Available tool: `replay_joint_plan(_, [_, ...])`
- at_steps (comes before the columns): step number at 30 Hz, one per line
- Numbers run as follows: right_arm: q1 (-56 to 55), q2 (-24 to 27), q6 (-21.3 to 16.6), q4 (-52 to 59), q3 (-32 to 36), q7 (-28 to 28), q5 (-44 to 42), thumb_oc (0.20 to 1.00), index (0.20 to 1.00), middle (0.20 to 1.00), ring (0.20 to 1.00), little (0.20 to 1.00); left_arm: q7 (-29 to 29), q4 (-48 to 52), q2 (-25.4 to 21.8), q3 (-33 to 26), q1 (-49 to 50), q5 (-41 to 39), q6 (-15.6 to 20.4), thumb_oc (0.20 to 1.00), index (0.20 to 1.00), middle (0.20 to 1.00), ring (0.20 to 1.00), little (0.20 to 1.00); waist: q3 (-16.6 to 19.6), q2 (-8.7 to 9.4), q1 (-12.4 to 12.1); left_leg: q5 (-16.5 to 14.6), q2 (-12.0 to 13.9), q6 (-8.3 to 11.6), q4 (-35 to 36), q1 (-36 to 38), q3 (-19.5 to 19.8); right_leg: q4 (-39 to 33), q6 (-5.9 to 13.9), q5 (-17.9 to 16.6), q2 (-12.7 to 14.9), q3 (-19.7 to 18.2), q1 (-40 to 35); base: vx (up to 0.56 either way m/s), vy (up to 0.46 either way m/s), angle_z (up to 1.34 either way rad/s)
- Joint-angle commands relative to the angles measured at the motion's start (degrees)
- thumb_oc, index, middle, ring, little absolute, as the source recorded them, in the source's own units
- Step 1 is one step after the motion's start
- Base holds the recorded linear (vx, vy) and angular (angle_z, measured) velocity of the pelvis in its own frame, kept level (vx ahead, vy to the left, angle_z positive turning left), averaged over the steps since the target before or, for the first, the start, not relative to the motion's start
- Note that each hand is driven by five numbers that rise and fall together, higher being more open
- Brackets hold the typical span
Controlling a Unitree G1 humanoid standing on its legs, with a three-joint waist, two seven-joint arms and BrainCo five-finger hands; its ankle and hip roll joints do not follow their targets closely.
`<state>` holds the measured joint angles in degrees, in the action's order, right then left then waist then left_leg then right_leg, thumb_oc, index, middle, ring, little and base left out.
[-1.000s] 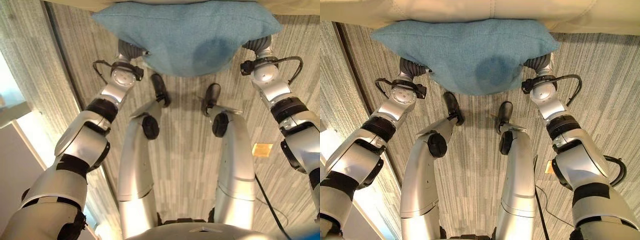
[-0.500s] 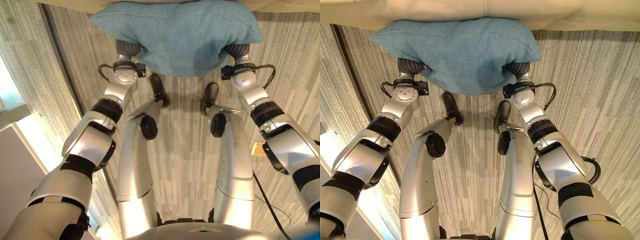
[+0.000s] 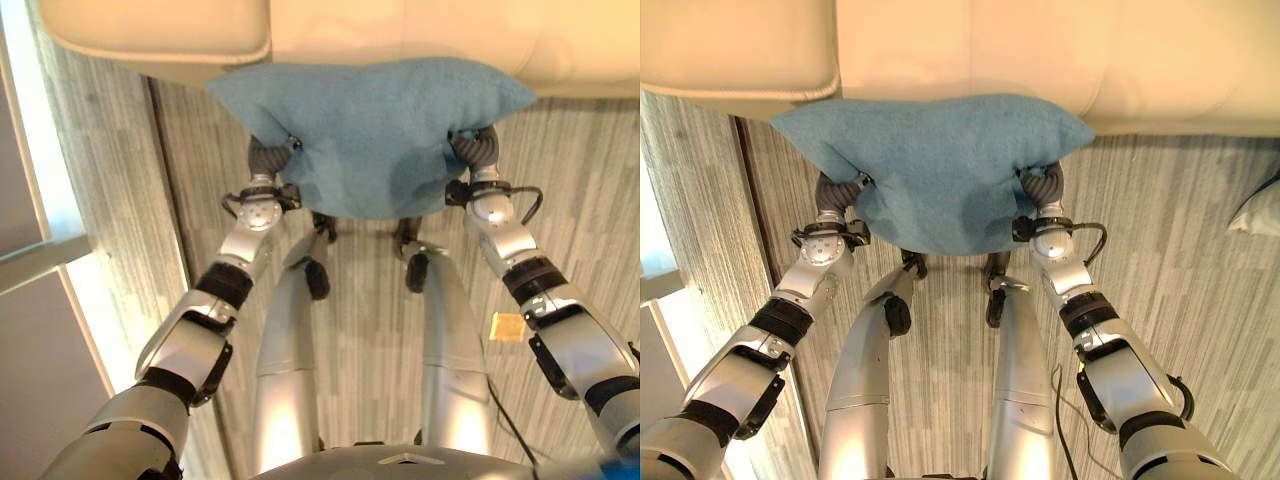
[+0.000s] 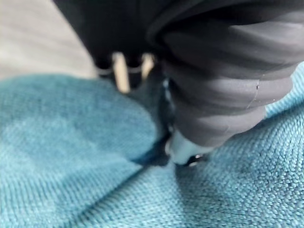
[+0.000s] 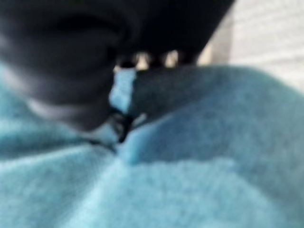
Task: Pick up all the scattered cushions and arrange them neatly on the sofa.
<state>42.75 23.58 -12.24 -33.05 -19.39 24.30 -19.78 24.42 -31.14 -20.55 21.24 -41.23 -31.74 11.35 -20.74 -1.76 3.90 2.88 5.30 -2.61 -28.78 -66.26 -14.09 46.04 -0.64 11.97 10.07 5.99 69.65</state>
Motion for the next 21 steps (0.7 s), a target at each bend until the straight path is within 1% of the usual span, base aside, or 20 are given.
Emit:
replay_joint_plan(1, [0.37, -4.84, -6.9, 7.37, -3.22, -4.78, 3.48, 0.2, 0.2, 0.2, 0.2, 0.2, -6.93, 6.66, 6.52, 2.3, -2.17, 4.18, 6.94, 0.2, 0.2, 0.2, 0.2, 0.2, 4.57, -1.19, 0.63, -6.89, 0.76, 5.0, 0.81, 6.37, 6.19, -11.91, 5.67, -6.44, -1.16, 0.57, -8.23, -0.04, -0.013, -0.03])
replay_joint_plan(5, [-9.17, -4.96, -7.24, 11.85, -0.52, -6.08, 4.46, 0.2, 0.2, 0.2, 0.2, 0.2, -9.52, 9.77, 7.75, 2.3, 4.96, 3.16, 7.32, 0.2, 0.2, 0.2, 0.2, 0.2, 6.78, -0.04, 0.97, -5.82, -0.23, 5.73, 7.93, 17.59, 6.42, -19.67, 6.54, -8.28, -0.82, 2.06, -18.8, 0.02, -0.017, -0.04])
replay_joint_plan(6, [-13.42, -5.1, -7.06, 13.68, 0.46, -6.67, 4.85, 0.2, 0.2, 0.2, 0.2, 0.2, -10.54, 10.52, 8.0, 2.74, 8.17, 2.83, 7.35, 0.2, 0.2, 0.2, 0.2, 0.2, 7.83, 0.5, 1.24, -5.51, -0.79, 5.9, 11.33, 23.9, 6.17, -23.8, 7.05, -9.29, -0.8, 2.72, -24.96, 0.05, -0.013, 0.0])
replay_joint_plan(7, [-13.6, -5.11, -7.01, 13.79, 0.47, -6.67, 4.88, 0.2, 0.2, 0.2, 0.2, 0.2, -10.54, 10.59, 7.99, 2.78, 8.31, 2.83, 7.34, 0.2, 0.2, 0.2, 0.2, 0.2, 7.64, 0.53, 1.22, -5.42, -0.81, 5.91, 11.61, 24.37, 6.16, -24.02, 7.06, -9.37, -0.82, 2.74, -25.4, 0.02, 0.009, -0.04])
replay_joint_plan(8, [-17.39, -5.16, -6.55, 15.04, 1.45, -7.21, 5.13, 0.2, 0.2, 0.2, 0.2, 0.2, -11.58, 11.17, 7.97, 3.09, 11.6, 2.46, 7.13, 0.2, 0.2, 0.2, 0.2, 0.2, 8.09, 1.16, 1.57, -3.43, -1.52, 5.6, 14.13, 29.53, 5.44, -27.93, 6.92, -11.89, -0.71, 3.53, -30.79, -0.03, 0.014, -0.06])
replay_joint_plan(9, [-17.39, -5.16, -6.55, 15.04, 1.45, -7.21, 5.13, 0.2, 0.2, 0.2, 0.2, 0.2, -11.58, 11.17, 7.97, 3.09, 11.6, 2.46, 7.13, 0.2, 0.2, 0.2, 0.2, 0.2, 8.06, 1.16, 1.57, -3.42, -1.52, 5.6, 14.15, 29.57, 5.44, -27.94, 6.92, -11.9, -0.71, 3.53, -30.83, 0.03, 0.035, -0.07])
replay_joint_plan(12, [-22.69, -4.99, -5.54, 15.84, 2.9, -8.61, 5.38, 0.2, 0.2, 0.2, 0.2, 0.2, -13.2, 11.72, 7.54, 2.95, 16.94, 3.09, 6.48, 0.2, 0.2, 0.2, 0.2, 0.2, 9.23, 1.78, 1.74, -3.26, -2.53, 5.82, 18.07, 38.49, 4.51, -32.85, 7.62, -12.89, -1.13, 3.65, -39.8, 0.14, 0.028, -0.06])
replay_joint_plan(17, [-29.31, -4.07, -3.88, 17.91, 5.3, -9.96, 7.55, 0.2, 0.2, 0.2, 0.2, 0.2, -14.8, 13.09, 6.21, 2.23, 24.52, 4.2, 5.03, 0.2, 0.2, 0.2, 0.2, 0.2, 11.52, 2.43, 1.95, -3.87, -2.73, 5.5, 22.42, 50.27, 2.53, -37.64, 8.68, -13.43, -1.81, 2.62, -50.79, 0.15, 0.059, -0.16])
replay_joint_plan(18, [-29.32, -4.09, -3.87, 17.94, 5.3, -9.95, 7.55, 0.2, 0.2, 0.2, 0.2, 0.2, -14.8, 13.11, 6.19, 2.23, 24.52, 4.2, 5.02, 0.2, 0.2, 0.2, 0.2, 0.2, 11.58, 2.47, 1.93, -3.68, -2.76, 5.49, 22.57, 50.23, 2.49, -37.81, 8.67, -13.62, -1.81, 2.59, -50.75, 0.1, 0.07, -0.26])
replay_joint_plan(20, [-30.96, -3.86, -3.2, 18.42, 5.85, -10.53, 8.19, 0.2, 0.2, 0.2, 0.2, 0.2, -15.15, 14.08, 5.72, 1.96, 26.78, 4.68, 4.43, 0.2, 0.2, 0.2, 0.2, 0.2, 12.26, 2.52, 1.77, -4.51, -2.89, 4.88, 23.77, 54.33, 1.54, -37.74, 8.98, -13.32, -2.03, 1.47, -53.54, 0.12, 0.119, -0.26])
replay_joint_plan(21, [-31.93, -3.83, -2.63, 18.52, 6.26, -10.77, 8.91, 0.2, 0.2, 0.2, 0.2, 0.2, -15.4, 14.23, 5.78, 1.58, 28.28, 4.84, 3.9, 0.2, 0.2, 0.2, 0.2, 0.2, 12.52, 2.5, 1.86, -5.01, -3.21, 4.3, 24.64, 57.08, 0.65, -36.31, 9.58, -13.27, -2.31, 0.78, -54.65, 0.12, 0.16, -0.4])
